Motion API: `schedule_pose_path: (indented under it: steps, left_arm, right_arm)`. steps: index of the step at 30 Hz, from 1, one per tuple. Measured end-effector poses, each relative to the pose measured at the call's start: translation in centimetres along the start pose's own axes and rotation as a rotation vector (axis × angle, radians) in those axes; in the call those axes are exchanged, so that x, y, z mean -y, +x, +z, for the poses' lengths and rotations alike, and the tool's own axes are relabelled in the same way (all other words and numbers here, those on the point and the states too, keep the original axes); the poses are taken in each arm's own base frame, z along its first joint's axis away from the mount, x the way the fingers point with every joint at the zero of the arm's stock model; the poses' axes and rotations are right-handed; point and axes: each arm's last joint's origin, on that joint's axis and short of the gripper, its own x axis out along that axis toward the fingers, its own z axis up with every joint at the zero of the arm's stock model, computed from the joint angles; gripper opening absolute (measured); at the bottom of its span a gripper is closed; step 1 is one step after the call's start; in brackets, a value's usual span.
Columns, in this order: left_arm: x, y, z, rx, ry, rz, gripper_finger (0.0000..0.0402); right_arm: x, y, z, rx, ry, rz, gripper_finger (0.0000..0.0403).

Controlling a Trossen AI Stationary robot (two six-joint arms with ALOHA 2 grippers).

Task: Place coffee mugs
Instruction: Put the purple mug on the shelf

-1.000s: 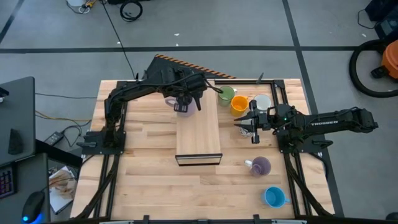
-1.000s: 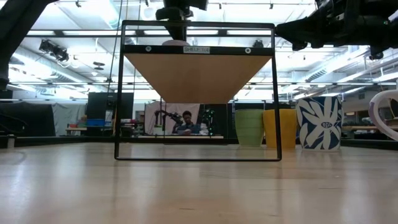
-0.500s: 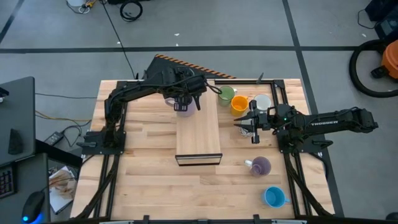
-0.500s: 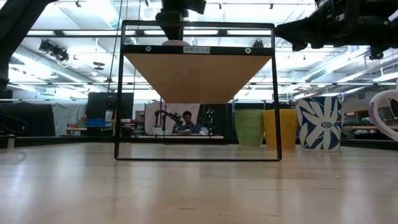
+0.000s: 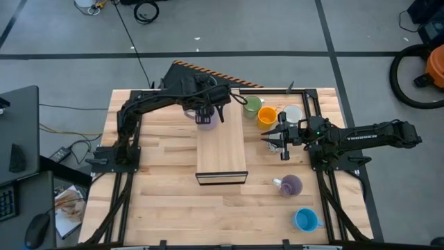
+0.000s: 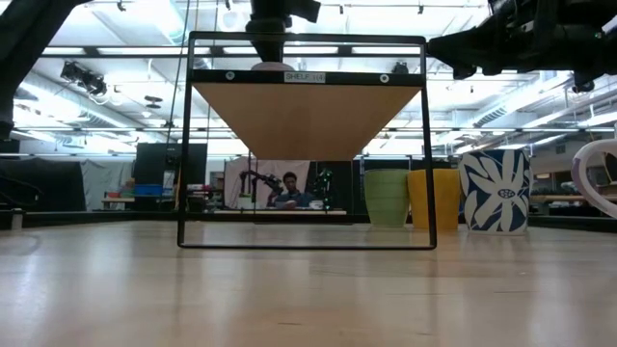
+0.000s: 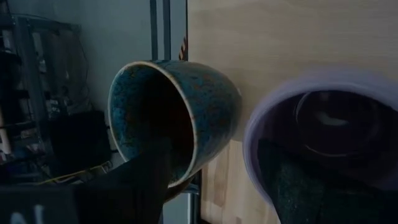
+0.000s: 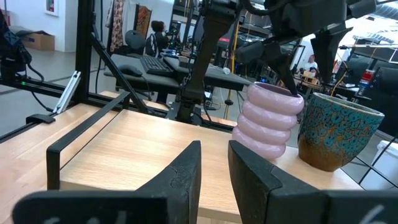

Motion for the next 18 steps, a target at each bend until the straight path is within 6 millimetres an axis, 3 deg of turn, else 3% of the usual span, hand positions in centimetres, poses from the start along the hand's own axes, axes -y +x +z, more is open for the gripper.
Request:
schedule_pose_path:
  steps: [18]
  left_arm:
    - [0.6,1.8,0.7,-0.075,0.057,0.061,0.0235]
  right_arm:
    - [-0.1,0.0,0.0,0.0,0.008,0.005,0.0087]
